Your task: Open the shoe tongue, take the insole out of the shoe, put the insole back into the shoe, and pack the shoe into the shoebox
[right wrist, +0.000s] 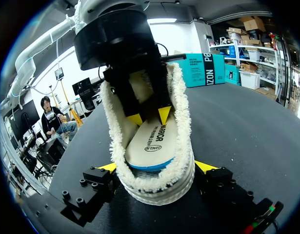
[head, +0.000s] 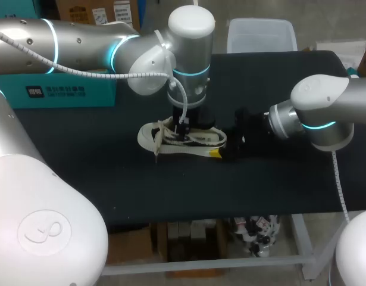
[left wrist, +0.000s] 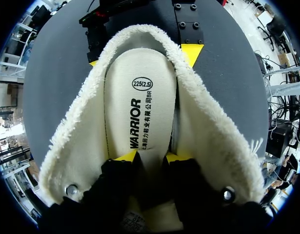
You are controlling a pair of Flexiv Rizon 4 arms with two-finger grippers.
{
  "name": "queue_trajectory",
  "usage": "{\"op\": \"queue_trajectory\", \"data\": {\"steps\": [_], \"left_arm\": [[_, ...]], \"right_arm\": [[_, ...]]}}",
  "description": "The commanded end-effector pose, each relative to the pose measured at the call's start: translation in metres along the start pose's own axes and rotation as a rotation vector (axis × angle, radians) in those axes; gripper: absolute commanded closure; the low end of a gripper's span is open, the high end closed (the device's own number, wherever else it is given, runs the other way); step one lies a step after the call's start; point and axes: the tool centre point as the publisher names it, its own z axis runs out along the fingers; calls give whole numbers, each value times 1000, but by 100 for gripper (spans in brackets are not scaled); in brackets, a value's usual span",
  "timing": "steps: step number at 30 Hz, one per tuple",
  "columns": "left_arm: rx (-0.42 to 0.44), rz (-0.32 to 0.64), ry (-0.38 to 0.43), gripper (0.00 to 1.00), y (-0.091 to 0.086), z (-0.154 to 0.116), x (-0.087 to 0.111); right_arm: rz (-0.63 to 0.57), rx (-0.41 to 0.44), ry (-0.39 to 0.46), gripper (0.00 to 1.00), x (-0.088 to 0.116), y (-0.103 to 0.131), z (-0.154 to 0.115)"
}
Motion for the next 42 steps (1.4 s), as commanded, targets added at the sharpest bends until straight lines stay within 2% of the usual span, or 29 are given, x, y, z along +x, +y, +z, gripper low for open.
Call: {"op": "queue_trajectory", "data": {"steps": [1,13,15,16,17,25,34,42], "left_arm": [[-8,-6,-16,65,-2,75,-18],[-2,1,-65,70,-5,74,-37],[1,1,-71,78,-5,73,-39],[3,-1,-73,91,-6,73,-41],[6,-1,-76,100,-6,72,-42],[33,-2,-92,100,-4,55,-47],[122,6,-75,100,-3,22,-37],[219,32,-56,100,-9,-13,-27]], "right_arm": [[-1,-2,9,100,-1,-9,3],[-1,-2,9,100,-1,-9,3],[-1,-2,9,100,-1,-9,3],[-1,-2,9,100,-1,-9,3],[-1,-2,9,100,-1,-9,3],[-1,-2,9,100,-1,-9,3],[-1,-2,9,100,-1,-9,3],[-1,-2,9,100,-1,-9,3]]}}
